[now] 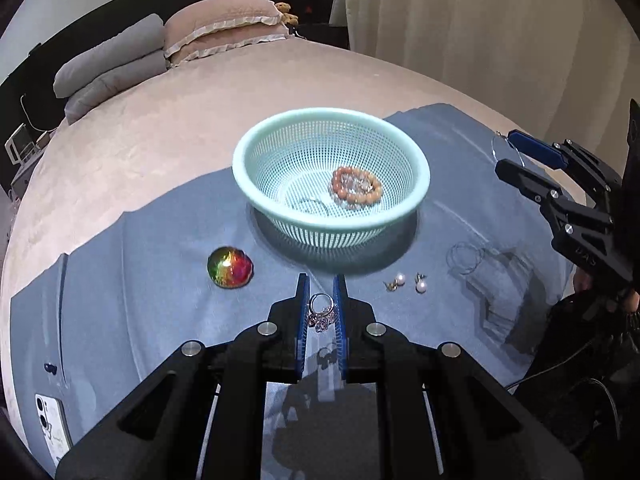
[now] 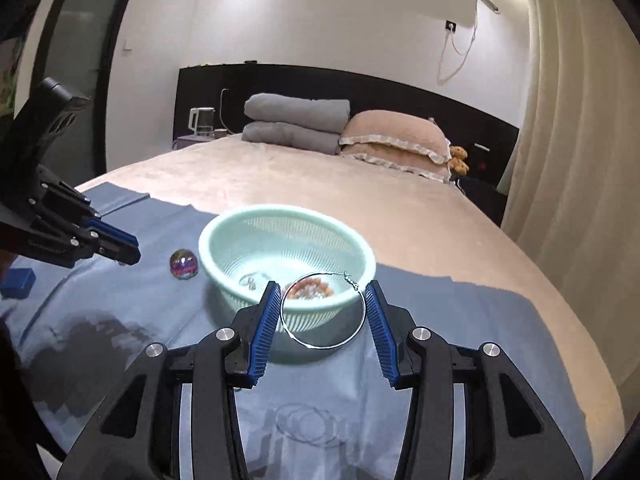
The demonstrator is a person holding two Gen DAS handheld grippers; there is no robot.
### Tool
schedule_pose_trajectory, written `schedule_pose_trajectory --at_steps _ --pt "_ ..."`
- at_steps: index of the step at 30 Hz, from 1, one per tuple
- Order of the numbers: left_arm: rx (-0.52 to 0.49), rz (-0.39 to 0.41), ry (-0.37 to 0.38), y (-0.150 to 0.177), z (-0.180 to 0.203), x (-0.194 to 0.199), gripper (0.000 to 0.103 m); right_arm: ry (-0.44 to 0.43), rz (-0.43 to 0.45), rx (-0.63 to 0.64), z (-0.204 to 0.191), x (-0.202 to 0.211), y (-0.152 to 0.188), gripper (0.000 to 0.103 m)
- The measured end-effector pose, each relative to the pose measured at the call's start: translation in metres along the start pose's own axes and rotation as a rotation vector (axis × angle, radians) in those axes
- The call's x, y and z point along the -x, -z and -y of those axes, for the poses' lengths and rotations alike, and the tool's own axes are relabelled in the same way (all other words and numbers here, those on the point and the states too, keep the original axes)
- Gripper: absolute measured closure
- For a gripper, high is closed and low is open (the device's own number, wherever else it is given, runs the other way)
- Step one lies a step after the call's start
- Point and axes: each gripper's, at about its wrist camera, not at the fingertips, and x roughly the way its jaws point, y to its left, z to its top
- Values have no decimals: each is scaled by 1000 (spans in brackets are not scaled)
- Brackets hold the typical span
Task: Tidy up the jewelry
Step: 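Carry the ring and hoop over the green basket and open both tools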
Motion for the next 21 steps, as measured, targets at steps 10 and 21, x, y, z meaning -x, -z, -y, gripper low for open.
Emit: schedule_pose_trajectory --at_steps 10,21 --pt "-66 0 -5 -57 -10 -32 91 -64 17 16 22 -51 -41 62" --pt "-102 -76 39 -75 -21 -98 91 -144 -102 52 17 -125 -16 62"
